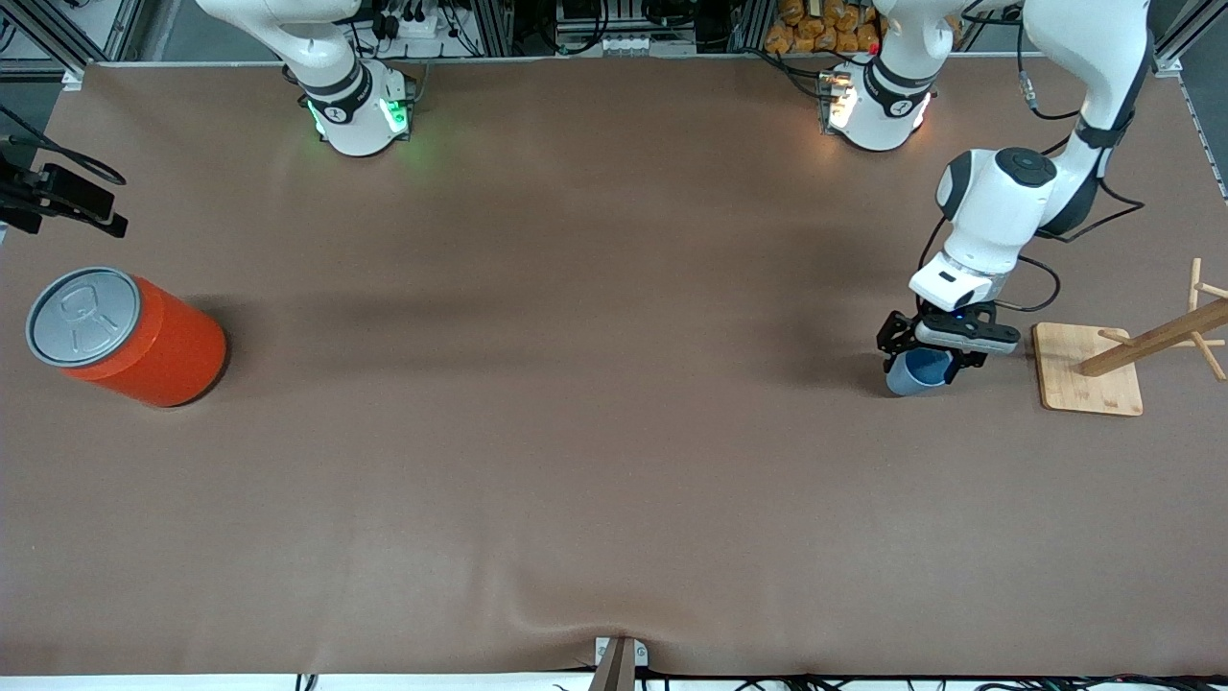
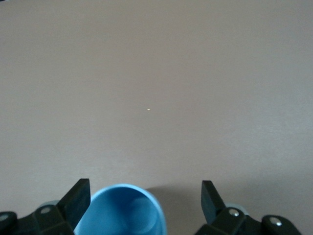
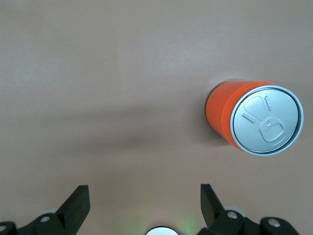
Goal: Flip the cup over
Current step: 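Set the cup upright on the table and open the left gripper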
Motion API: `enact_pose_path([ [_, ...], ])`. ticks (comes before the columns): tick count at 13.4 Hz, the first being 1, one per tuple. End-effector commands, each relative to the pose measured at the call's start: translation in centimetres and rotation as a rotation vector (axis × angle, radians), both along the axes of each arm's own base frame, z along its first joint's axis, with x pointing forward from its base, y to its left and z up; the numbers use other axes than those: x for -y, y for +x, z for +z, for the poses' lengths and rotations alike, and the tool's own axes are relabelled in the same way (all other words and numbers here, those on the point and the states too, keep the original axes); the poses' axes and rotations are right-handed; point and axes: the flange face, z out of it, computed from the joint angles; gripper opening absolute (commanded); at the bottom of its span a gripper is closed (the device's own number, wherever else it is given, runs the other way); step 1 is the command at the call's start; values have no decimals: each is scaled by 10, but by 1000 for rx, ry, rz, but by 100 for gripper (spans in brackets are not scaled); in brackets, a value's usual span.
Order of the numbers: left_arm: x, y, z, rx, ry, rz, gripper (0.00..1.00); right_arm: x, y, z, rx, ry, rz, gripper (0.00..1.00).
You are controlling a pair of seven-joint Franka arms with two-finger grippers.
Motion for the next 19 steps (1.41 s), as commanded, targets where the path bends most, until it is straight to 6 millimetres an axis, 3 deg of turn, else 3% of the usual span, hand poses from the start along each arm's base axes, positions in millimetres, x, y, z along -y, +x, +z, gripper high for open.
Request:
enact_pose_path([
  [1, 4, 28, 43, -46, 60, -11, 100, -3, -2, 2, 4, 1, -9, 100],
  [4, 3, 41, 51, -49, 63, -6, 100, -3, -2, 1, 3, 1, -10, 100],
  [7, 3, 63, 76, -85, 58, 30, 100, -3, -2, 1, 3, 1, -9, 100],
  [12, 5, 99, 164, -287, -51, 150, 100, -3, -2, 1, 3, 1, -9, 100],
  [14, 12, 103, 191, -341, -76, 166, 100, -3, -2, 2, 4, 1, -10, 100],
  [19, 18, 92, 229, -433, -79, 222, 100, -4, -2, 2, 4, 1, -7, 100],
])
